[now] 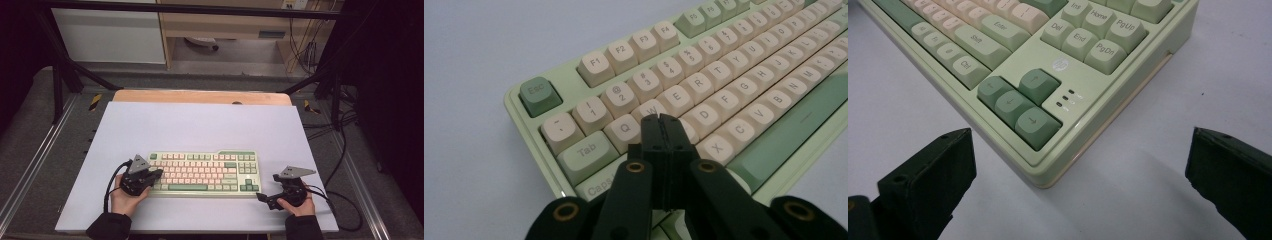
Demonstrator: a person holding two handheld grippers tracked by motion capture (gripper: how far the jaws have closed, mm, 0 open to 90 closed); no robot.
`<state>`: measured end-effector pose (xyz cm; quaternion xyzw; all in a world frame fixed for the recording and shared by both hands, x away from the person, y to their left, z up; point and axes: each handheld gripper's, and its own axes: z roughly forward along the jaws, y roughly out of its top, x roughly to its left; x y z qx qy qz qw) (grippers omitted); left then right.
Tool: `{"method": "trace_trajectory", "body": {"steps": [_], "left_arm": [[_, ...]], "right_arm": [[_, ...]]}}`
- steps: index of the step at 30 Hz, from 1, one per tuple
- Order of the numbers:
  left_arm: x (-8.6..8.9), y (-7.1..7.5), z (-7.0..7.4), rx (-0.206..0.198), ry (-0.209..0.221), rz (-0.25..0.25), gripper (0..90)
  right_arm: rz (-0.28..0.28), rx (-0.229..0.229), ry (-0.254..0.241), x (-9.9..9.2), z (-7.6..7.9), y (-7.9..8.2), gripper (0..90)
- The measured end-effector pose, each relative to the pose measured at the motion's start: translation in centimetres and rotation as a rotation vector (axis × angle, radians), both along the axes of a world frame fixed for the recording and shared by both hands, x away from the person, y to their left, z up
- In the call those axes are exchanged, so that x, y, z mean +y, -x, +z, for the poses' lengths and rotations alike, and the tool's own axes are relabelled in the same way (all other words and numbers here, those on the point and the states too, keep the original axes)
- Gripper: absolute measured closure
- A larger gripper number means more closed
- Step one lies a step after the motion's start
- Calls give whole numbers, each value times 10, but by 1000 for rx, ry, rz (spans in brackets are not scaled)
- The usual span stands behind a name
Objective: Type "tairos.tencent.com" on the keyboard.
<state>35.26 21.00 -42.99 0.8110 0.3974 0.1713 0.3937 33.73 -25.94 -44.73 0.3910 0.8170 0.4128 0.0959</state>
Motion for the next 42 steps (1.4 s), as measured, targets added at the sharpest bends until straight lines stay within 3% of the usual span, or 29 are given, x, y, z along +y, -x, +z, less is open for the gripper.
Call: {"method": "trace_trajectory", "body": {"steps": [7, 14, 24, 31, 34, 42], "left_arm": [[0, -1, -2, 4, -5, -4, 900], [3, 3, 3, -14, 26, -4, 900], [6, 5, 6, -24, 44, -4, 900], [5, 5, 6, -22, 44, -8, 900], [5, 5, 6, -21, 48, -8, 900], [5, 4, 6, -18, 52, -15, 900]], "right_arm": [[2, 0, -4, 0, 0, 0, 4], [6, 8, -26, 0, 2, 0, 3], [21, -33, -24, 13, 15, 2, 4], [49, -87, -31, 29, 25, 1, 130], [66, -95, -41, 37, 28, 1, 224], [107, -70, -35, 57, 28, -2, 360]]}}
